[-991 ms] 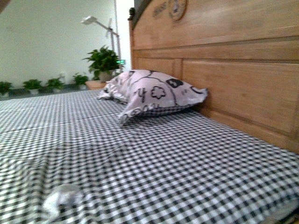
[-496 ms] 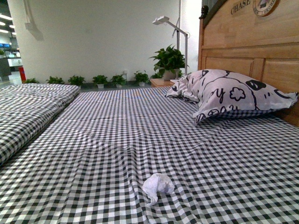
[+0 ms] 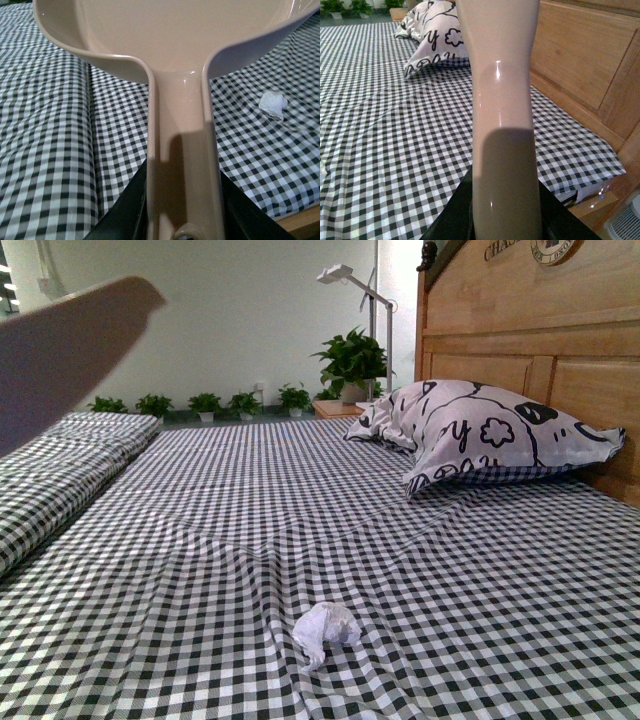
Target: Clean up trash
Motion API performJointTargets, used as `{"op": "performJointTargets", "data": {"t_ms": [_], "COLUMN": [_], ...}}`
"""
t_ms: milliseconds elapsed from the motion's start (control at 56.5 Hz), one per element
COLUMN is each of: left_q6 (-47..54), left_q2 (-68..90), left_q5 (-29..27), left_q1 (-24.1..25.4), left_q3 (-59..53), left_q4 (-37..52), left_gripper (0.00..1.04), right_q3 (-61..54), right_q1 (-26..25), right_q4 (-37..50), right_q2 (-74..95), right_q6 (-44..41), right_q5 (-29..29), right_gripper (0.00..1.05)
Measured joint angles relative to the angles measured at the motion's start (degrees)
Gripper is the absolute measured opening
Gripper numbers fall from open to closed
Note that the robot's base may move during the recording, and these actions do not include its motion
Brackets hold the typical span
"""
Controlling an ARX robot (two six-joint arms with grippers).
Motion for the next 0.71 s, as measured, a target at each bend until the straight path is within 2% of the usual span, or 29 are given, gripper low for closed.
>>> {"op": "performJointTargets", "data": {"t_ms": [124,265,442,708], "left_q6": [10.1,23.0,33.6,43.1], "left_q2": [8.3,17.4,25.0,29.7], "left_q5": [4.2,7.9,7.6,7.5], "left_q1": [-0.5,-0.3,0.0,-0.1], "left_q3": [3.3,8.3,11.9,9.6], "left_q4": [-1.0,-7.0,-11.8,-11.9], "left_gripper": [0.27,0.27,0.27,0.27], "right_q3": [0.0,0.0,0.0,0.0], "right_q1": [0.0,0.0,0.0,0.0], "right_q4": [0.0,0.0,0.0,0.0], "right_q2": [0.0,0.0,0.0,0.0], "right_q6": [0.0,0.0,0.0,0.0], "right_q5": [0.0,0.0,0.0,0.0], "right_gripper": [0.18,0.18,0.18,0.18]}}
